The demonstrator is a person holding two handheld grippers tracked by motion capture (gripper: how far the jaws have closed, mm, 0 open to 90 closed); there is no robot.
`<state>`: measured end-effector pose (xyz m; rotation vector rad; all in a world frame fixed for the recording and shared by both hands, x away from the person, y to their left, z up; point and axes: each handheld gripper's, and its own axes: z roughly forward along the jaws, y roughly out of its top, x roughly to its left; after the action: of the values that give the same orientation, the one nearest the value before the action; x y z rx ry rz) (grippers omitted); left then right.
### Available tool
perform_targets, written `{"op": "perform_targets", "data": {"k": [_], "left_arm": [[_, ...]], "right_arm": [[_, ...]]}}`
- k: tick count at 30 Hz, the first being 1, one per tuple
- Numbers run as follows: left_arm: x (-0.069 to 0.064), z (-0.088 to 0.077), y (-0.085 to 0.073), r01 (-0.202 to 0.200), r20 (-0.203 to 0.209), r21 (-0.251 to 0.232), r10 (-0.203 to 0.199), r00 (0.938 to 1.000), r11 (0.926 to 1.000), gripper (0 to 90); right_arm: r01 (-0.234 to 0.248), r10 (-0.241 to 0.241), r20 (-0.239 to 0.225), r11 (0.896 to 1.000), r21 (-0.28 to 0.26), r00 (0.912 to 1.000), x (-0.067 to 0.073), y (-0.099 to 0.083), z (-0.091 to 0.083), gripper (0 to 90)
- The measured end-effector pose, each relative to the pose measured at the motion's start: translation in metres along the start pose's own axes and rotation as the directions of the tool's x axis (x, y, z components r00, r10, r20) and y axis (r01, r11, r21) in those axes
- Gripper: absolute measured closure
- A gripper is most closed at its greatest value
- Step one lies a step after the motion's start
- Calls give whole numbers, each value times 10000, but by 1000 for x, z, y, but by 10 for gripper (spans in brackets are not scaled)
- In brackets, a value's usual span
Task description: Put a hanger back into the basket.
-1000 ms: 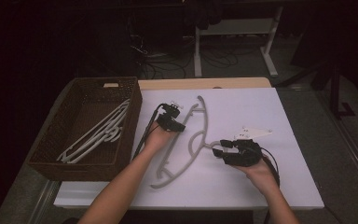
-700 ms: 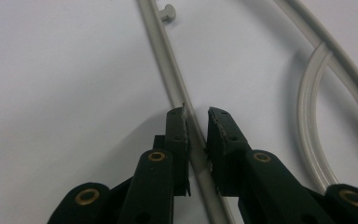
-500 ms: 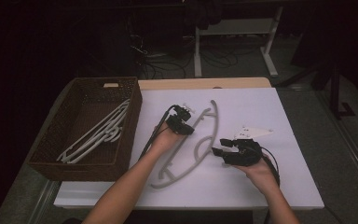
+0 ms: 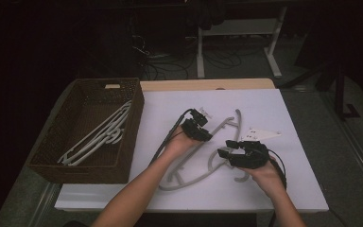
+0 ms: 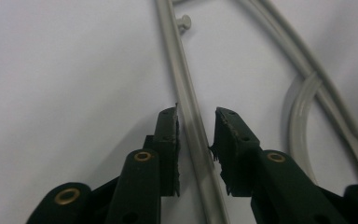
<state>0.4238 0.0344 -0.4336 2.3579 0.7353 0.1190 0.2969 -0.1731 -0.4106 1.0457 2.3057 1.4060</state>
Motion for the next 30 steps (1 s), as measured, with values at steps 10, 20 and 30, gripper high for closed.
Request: {"op": "perform_targets", "data": {"k": [10,20,30], "left_arm": [[-30,-53,-30,-839,877,-492,880,9922,9953,595],[-68,-65,-71,-1547,1397,-402,1588,9774,9871,581],[-76,-70,-95,-1635,1158,-471,1680,9790,9854,511]], "right_arm": [[-66,66,218,10000,-11,9997,-4,0,-3,480],[-107,104,447,9999,59,9989,-9,-2,-5,480],[58,-139,799,9950,997,9967,-33,20,10,699]]}}
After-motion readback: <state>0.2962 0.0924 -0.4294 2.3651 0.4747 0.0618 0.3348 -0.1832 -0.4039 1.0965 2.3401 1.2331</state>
